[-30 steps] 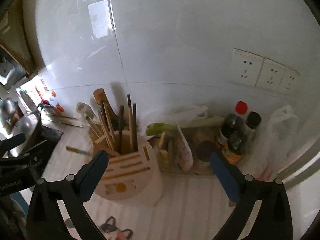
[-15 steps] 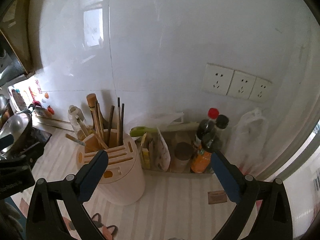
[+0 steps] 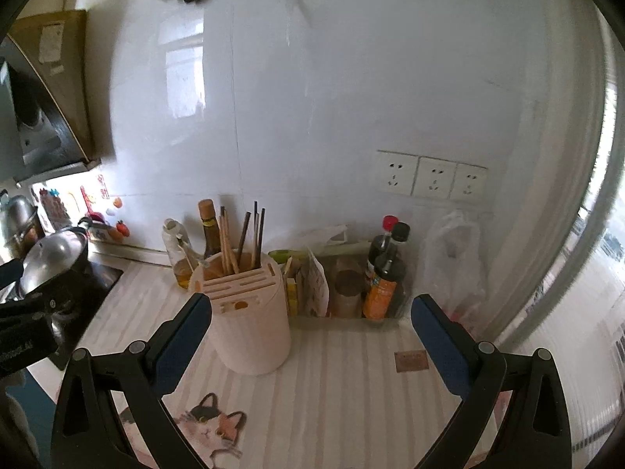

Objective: Organize utensils

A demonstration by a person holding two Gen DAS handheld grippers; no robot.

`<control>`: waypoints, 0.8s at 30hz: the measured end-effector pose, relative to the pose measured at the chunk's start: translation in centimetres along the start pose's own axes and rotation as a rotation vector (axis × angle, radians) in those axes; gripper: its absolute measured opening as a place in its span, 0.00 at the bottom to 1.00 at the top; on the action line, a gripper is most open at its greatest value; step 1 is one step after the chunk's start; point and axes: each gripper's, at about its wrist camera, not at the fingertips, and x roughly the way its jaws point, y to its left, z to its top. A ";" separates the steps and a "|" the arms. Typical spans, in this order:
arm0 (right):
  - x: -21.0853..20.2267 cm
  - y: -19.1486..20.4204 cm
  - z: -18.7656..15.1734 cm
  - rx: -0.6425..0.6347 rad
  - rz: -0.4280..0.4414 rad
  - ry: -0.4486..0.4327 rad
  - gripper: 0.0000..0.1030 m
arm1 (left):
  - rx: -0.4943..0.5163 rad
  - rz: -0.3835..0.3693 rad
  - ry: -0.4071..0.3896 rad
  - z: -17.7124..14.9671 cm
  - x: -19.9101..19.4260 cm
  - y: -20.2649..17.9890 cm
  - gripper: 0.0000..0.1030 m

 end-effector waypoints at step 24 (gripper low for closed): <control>-19.1 1.5 -2.9 0.040 -0.089 -0.001 1.00 | 0.024 -0.054 0.028 -2.7 -12.2 2.4 1.00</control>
